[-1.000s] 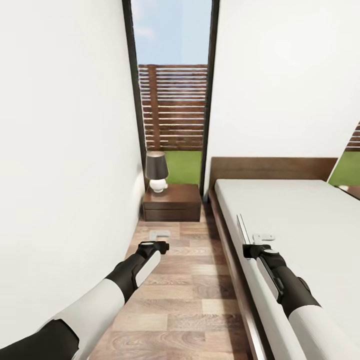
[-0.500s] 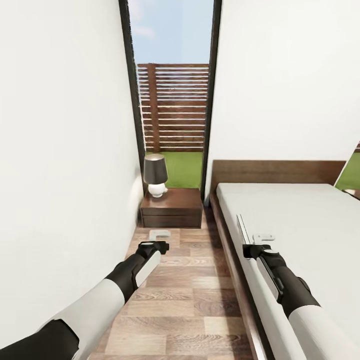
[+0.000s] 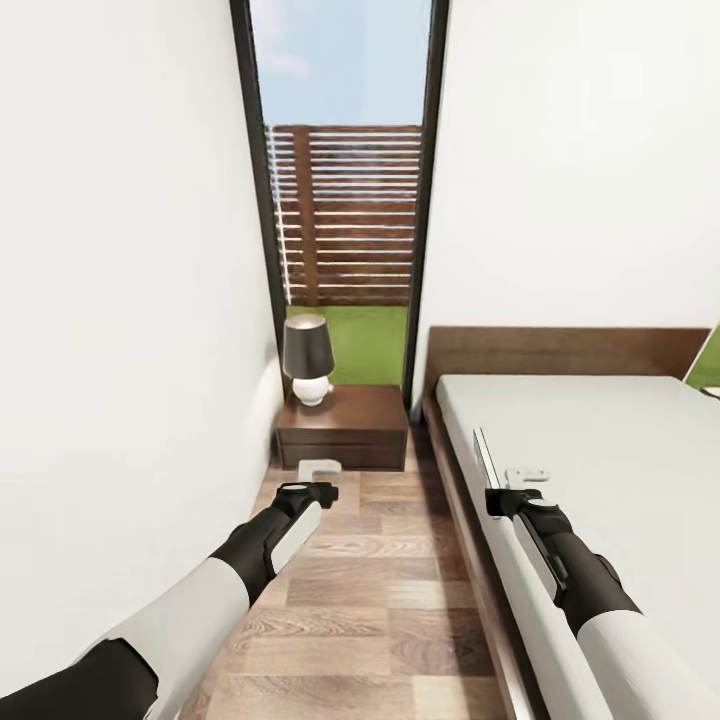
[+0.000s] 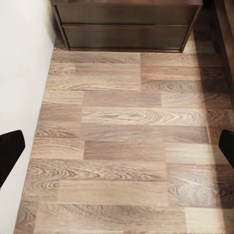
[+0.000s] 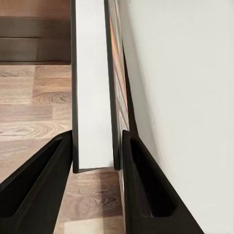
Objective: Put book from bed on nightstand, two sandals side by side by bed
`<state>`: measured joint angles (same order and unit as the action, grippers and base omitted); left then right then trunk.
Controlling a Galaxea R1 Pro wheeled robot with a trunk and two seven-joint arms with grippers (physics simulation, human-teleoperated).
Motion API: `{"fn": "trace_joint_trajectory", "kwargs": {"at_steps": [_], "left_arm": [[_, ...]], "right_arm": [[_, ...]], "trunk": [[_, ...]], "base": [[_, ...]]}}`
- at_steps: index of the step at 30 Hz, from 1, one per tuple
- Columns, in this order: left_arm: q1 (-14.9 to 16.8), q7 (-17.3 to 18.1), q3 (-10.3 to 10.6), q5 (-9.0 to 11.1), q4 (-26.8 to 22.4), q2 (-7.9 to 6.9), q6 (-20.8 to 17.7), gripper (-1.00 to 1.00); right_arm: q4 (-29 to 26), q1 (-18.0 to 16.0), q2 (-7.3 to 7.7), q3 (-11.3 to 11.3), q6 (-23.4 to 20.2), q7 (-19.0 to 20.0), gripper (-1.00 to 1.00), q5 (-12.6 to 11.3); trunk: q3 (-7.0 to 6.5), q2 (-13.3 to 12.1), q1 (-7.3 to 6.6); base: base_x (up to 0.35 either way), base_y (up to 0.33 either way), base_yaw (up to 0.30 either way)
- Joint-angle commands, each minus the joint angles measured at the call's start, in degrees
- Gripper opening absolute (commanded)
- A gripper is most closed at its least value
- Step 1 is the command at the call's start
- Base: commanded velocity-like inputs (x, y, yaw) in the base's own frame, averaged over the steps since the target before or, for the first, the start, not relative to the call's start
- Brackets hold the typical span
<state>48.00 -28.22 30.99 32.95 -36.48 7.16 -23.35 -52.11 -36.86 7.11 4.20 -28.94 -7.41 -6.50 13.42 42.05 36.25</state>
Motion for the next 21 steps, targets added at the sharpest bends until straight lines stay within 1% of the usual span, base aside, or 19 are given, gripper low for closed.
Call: {"fn": "trace_joint_trajectory", "kwargs": {"at_steps": [1, 21], "left_arm": [[0.05, -0.52, 0.3, 0.53, -0.08, -0.04, -0.12, 1.0], [0.05, -0.52, 0.3, 0.53, -0.08, -0.04, -0.12, 1.0]], "right_arm": [[-0.09, -0.05, 0.08, 0.29, -0.24, -0.59, -1.0, -0.52], [-0.09, -0.05, 0.1, 0.29, -0.24, -0.52, -1.0, -0.53]], "trunk": [[0.09, 0.07, 0.05], [0.09, 0.07, 0.05]], "base": [[0.334, 0.0, 0.0], [0.334, 0.0, 0.0]]}}
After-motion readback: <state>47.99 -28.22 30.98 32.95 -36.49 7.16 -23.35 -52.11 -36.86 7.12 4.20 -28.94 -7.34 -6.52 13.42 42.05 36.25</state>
